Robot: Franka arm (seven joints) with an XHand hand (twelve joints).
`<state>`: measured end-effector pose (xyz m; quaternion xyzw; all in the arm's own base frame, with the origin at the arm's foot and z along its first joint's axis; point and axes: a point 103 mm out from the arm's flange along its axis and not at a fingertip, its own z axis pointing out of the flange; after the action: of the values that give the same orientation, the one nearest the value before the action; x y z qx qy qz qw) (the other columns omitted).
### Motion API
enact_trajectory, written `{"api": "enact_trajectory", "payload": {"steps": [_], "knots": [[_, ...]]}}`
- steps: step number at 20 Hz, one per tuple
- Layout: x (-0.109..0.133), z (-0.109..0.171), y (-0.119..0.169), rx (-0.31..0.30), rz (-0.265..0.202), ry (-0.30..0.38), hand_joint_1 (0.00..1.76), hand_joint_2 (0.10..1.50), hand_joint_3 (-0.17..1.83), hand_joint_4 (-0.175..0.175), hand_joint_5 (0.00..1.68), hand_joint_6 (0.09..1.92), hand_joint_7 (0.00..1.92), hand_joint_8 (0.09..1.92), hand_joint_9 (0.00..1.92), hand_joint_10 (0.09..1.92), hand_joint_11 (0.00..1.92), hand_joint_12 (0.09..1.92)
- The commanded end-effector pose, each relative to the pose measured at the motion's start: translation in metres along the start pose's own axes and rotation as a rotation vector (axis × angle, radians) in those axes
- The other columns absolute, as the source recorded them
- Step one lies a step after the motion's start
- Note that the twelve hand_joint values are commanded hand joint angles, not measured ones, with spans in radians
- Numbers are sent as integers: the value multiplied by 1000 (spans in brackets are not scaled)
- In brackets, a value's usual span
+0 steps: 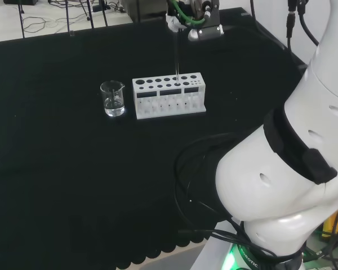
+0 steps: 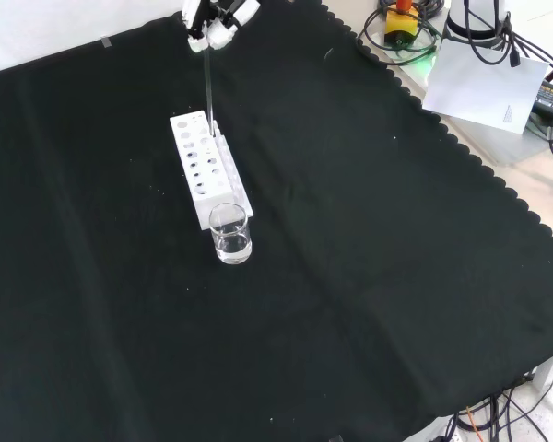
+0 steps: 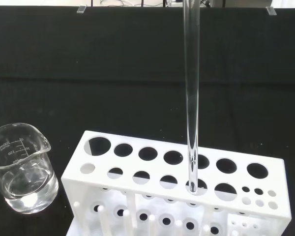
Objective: Put the glass rod back on the white test tube rack.
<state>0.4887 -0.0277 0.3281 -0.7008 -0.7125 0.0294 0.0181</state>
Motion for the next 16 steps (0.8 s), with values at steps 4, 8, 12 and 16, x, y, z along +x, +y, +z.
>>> {"api": "enact_trajectory", "payload": {"steps": [4, 8, 12, 16], "knots": [[1, 8, 13, 8, -15, 2, 1303, 1124, -175, -175, 1106, 575, 1198, 970, 1640, 861, 1635, 772], [-7, 14, 18, 7, -6, 16, 1303, 1124, -175, -175, 1106, 574, 1198, 970, 1640, 860, 1635, 772], [-13, 29, 17, 32, -2, 25, 1303, 1124, -175, -175, 1106, 574, 1199, 969, 1639, 859, 1635, 771], [-11, 45, 18, 53, -4, 30, 1303, 1124, -175, -175, 1107, 573, 1199, 968, 1639, 858, 1634, 771]]}}
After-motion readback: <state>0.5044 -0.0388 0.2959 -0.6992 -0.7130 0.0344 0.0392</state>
